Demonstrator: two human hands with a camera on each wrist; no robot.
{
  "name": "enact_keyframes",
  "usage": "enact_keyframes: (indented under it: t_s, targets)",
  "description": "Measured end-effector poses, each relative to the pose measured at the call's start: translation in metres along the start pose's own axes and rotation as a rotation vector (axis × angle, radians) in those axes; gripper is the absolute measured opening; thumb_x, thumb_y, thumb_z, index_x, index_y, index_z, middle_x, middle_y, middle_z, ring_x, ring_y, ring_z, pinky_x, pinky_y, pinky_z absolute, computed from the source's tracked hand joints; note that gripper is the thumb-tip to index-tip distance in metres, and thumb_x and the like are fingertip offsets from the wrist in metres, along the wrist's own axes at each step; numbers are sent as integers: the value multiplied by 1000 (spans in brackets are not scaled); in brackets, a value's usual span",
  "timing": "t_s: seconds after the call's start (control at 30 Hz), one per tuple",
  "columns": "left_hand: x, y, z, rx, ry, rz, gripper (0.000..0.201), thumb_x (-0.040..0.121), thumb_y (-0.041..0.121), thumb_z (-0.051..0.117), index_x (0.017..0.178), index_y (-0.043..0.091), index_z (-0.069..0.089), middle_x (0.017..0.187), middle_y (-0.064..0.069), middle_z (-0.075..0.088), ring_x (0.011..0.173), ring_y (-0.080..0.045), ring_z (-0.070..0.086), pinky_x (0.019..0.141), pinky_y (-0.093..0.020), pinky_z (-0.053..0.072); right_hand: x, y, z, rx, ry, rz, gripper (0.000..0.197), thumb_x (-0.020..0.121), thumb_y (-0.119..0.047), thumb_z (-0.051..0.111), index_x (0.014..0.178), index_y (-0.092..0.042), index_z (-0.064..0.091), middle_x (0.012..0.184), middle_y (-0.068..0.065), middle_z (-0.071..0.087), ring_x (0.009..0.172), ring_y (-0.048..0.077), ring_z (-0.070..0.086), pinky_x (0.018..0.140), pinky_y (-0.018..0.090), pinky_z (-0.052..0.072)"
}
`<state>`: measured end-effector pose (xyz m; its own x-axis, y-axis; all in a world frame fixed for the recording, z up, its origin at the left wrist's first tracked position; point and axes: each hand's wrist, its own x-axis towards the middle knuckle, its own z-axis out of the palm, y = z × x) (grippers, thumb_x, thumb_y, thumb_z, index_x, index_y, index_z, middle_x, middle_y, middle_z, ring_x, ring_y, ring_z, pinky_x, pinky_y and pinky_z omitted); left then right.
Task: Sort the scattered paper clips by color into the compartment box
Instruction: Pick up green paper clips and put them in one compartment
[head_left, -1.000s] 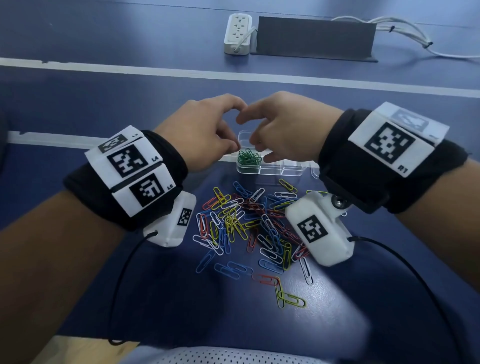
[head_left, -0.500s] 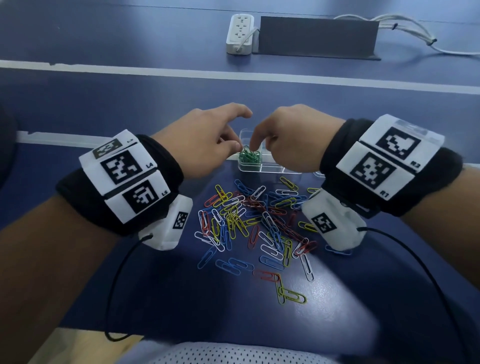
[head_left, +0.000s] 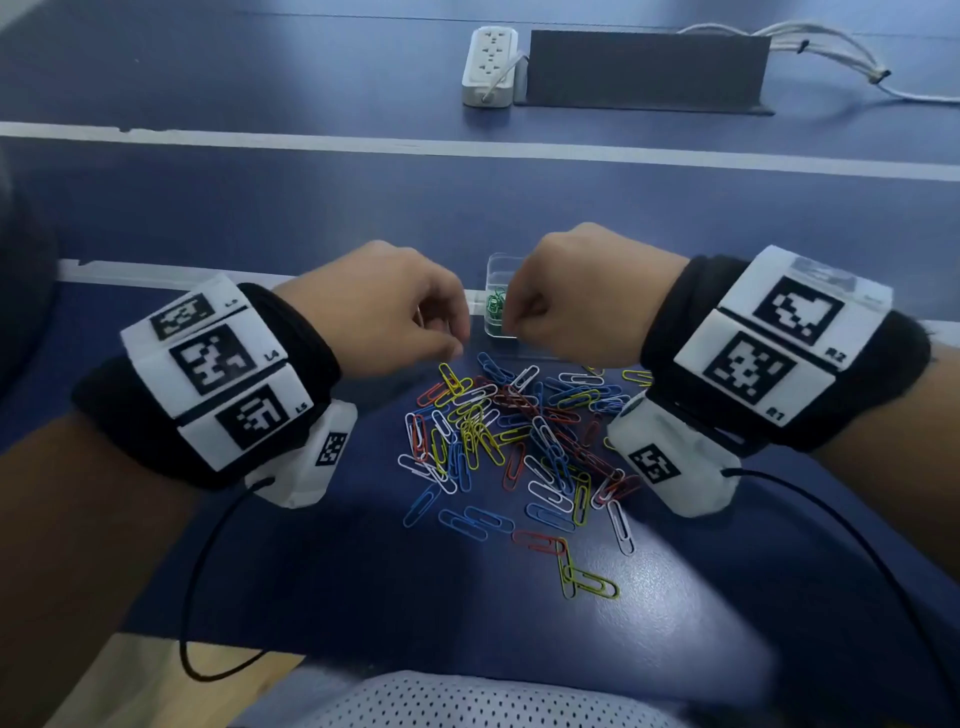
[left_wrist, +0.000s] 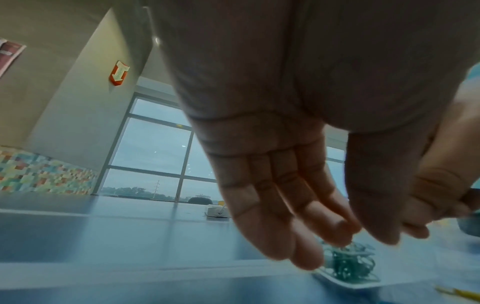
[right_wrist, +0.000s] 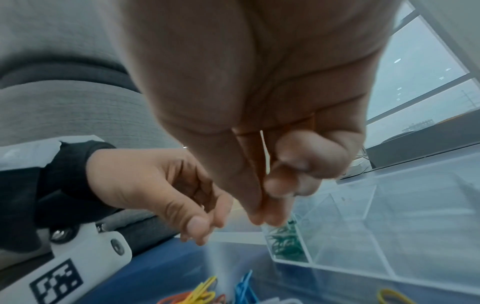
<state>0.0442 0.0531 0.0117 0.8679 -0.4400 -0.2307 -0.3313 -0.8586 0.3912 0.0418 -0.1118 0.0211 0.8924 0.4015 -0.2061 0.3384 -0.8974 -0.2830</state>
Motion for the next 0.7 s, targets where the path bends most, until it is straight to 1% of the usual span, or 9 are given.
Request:
enact_keyframes:
  t_s: [0.07,0.13,0.27,0.37,0.43,0.47,0.53,0.63,0.7]
  targets:
    - [1,2,2,75,-48,-15,7,75,25,70,82,25,70,72,6,69,72,-10,63,74,-23,48,5,-5,5,-50,-30,12,16,83,-23,56,72,-11,58,73,11,59,74,33,56,68,29,48]
    - [2,4,3,126,-65,-23,7,74,25,71,82,25,72,73,5,69,72,-12,62,73,-24,48,8,-12,10,-106,-71,9,18,83,-29,60,70,-19,52,63,4,44,72,30,50,59,26,40]
    - [1,5,2,186,-74,-48,2,73,26,71,73,26,73,62,9,65,61,-3,55,63,-24,47,13,-19,19,-166,-97,-16,15,83,-28,63,85,-14,64,67,4,41,74,29,49,63,29,40]
    - [-4,2,2,265,-106,-76,12,72,36,72,71,24,71,59,10,61,58,-3,52,58,-22,43,12,-17,20,-195,-95,-30,24,83,-24,61,65,-14,48,61,3,32,71,30,45,54,26,35]
    - [-7,1,4,305,-141,-108,21,69,44,73,72,24,71,62,8,63,63,-9,55,63,-25,48,10,-14,17,-168,-102,-34,19,81,-24,60,68,-12,54,64,5,43,72,29,49,52,22,36]
    - [-8,1,6,322,-157,-117,23,67,46,74,72,24,70,63,8,63,64,-11,56,64,-27,49,9,-12,16,-139,-98,-37,15,80,-25,61,74,-10,63,69,7,53,73,29,53,57,22,41]
    - [-9,1,11,345,-186,-117,25,67,46,74,70,22,67,62,8,60,63,-12,54,62,-26,47,6,-7,12,-33,-89,-13,10,76,-26,63,76,-17,69,73,4,64,71,24,58,65,25,46]
    - [-9,1,15,340,-189,-98,19,70,40,73,68,23,64,58,9,55,57,-9,49,60,-24,41,3,-1,5,157,-89,26,10,74,-26,63,65,-22,60,57,-6,57,52,9,50,59,23,43]
    - [-10,0,16,324,-191,-80,12,72,33,71,70,23,65,59,10,57,59,-8,50,62,-24,45,0,4,2,280,-114,47,14,73,-22,63,60,-20,56,53,-4,58,46,9,51,53,20,44]
